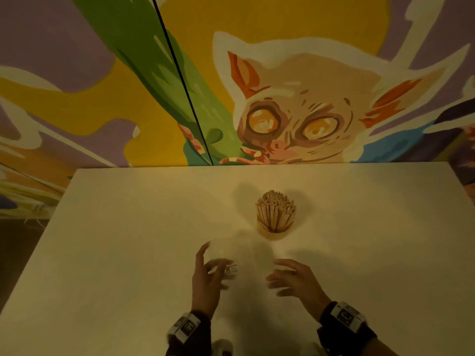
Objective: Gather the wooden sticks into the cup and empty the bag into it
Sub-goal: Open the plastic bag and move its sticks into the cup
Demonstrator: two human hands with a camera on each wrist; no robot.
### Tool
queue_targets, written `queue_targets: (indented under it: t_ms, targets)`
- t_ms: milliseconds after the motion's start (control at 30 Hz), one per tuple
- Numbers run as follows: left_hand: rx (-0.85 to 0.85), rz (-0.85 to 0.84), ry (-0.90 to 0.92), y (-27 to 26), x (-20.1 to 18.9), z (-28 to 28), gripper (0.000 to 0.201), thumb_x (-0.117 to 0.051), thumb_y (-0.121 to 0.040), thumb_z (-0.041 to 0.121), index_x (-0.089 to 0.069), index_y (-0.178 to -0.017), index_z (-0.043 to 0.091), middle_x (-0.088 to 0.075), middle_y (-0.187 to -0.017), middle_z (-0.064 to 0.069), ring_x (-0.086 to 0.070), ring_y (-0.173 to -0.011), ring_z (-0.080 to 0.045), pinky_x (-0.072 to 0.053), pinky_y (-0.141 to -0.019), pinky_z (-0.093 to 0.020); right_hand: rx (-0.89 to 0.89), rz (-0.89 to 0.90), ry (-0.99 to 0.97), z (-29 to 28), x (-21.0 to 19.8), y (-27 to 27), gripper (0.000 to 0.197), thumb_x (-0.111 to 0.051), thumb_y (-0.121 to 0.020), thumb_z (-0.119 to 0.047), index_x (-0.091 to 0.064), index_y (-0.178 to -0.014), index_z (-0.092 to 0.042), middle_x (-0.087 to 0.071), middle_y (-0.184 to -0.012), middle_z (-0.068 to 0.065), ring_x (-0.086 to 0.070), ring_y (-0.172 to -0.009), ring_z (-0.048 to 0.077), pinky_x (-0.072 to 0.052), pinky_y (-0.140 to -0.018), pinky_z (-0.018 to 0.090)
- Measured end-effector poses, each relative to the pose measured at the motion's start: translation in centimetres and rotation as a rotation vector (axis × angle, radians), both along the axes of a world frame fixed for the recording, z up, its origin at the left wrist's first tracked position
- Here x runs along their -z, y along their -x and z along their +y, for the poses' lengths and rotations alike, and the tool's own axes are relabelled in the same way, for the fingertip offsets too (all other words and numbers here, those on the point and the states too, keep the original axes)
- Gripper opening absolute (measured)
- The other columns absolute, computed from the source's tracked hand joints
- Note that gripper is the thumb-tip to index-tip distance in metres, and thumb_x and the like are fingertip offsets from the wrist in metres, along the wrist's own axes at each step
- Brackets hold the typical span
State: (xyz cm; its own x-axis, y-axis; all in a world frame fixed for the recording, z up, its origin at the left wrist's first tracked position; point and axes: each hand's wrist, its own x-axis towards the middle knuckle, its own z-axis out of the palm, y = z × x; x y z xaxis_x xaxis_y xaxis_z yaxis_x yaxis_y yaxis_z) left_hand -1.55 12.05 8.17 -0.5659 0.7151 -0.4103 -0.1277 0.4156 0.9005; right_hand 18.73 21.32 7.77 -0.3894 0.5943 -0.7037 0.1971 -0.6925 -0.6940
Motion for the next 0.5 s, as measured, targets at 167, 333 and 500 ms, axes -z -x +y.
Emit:
queue_targets:
  t_ms: [167,333,500]
  targets:
    - [0.093,0.047,0.203,4.8,5.1,3.4,0.058,-0.066,-0.09,0.028,-0.034,-0.138,0.034,-0.067,-0.115,-0.009,-0.071,-0.084,-0.023,-0.059,-0.067,-0.038,0.025,-0.293,0.114,0.3,4.7,-3.8,0.034,-0.056,-0.099,-0.021,-0.067,-0.103,0.01,-0.074,-0.082,0.025,-0.069,-0.07,0.034,-0.054,-0.071,0.045]
    - [0.256,0.521,0.37,8.3,5.6,4.4,0.062,-0.057,-0.091,0.047,-0.035,-0.143,0.021,-0.053,-0.137,-0.006,-0.062,-0.111,-0.026,-0.053,-0.09,-0.045,0.09,-0.368,0.152,0.7,6.3,-4.9,0.065,-0.045,-0.101,-0.044,-0.071,-0.078,0.011,-0.071,-0.072,0.029,-0.069,-0.059,0.037,-0.057,-0.058,0.04]
    - [0.618,0.971,0.267,4.1,6.0,6.7,0.065,-0.034,-0.094,0.058,-0.026,-0.15,0.026,-0.018,-0.161,0.001,-0.02,-0.146,-0.021,-0.029,-0.114,-0.044,0.112,-0.446,0.123,1.2,6.8,-3.9,0.08,-0.037,-0.098,-0.058,-0.071,-0.068,0.008,-0.07,-0.063,0.023,-0.067,-0.051,0.033,-0.056,-0.052,0.032]
